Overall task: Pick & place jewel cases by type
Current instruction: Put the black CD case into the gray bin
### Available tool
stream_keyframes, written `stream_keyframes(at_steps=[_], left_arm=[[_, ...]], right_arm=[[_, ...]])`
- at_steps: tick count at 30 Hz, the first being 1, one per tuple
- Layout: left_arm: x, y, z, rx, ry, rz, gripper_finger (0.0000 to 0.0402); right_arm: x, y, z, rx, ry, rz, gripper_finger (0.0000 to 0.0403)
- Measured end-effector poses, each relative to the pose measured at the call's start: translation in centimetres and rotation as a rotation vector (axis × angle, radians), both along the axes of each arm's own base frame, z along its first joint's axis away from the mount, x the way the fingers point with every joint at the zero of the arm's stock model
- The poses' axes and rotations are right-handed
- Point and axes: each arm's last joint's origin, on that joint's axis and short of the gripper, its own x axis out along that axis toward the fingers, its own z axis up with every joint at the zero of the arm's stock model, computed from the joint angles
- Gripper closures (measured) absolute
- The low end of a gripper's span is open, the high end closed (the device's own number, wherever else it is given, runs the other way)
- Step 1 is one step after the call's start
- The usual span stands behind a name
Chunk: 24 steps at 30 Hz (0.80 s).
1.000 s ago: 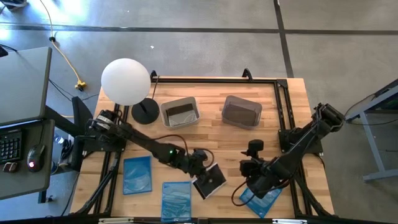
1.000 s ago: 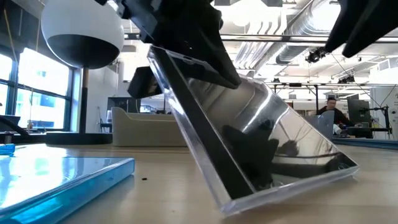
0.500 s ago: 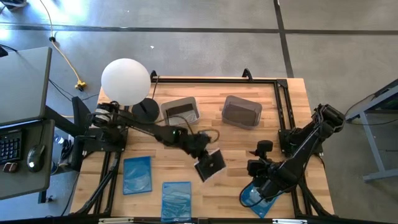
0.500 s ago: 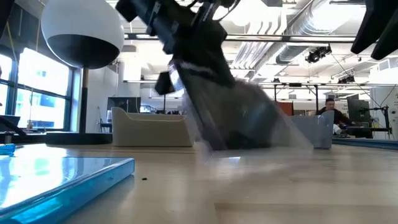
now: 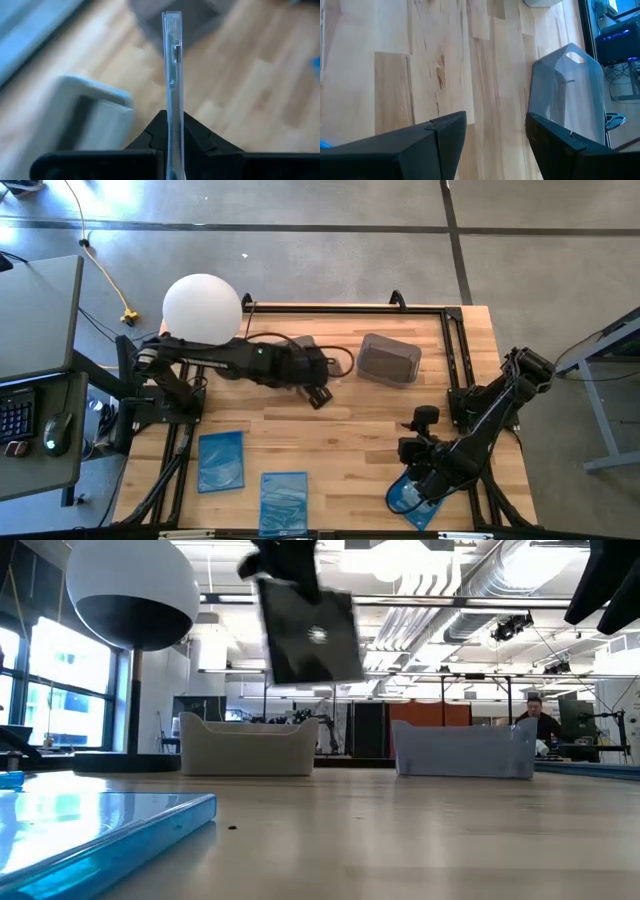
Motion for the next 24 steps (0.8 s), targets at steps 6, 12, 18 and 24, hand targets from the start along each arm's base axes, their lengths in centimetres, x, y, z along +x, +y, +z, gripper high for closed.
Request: stream_keyframes(at_steps=[6, 12, 18, 24], left_arm=[[-1.1, 0.5, 0.4, 0.205, 0.177, -0.064, 0.0375], [-0.9, 0.8, -2.3, 0.305, 0.387, 0.018, 0.0373], [1.0, 1.2, -5.9, 0.306, 0.457, 0.032, 0.0372], [2.7, 1.8, -9.8, 0.323, 0.580, 0.040, 0.0371]], right_arm=[[0.0, 0.0, 0.0, 0.000, -0.004, -0.002, 0.0201], [0.0, 0.0, 0.0, -0.002, -0.009, -0.002, 0.0201], [0.1, 0.0, 0.0, -0.001, -0.025, -0.007, 0.0201], [0.0, 0.1, 0.0, 0.014, -0.022, -0.016, 0.0201]])
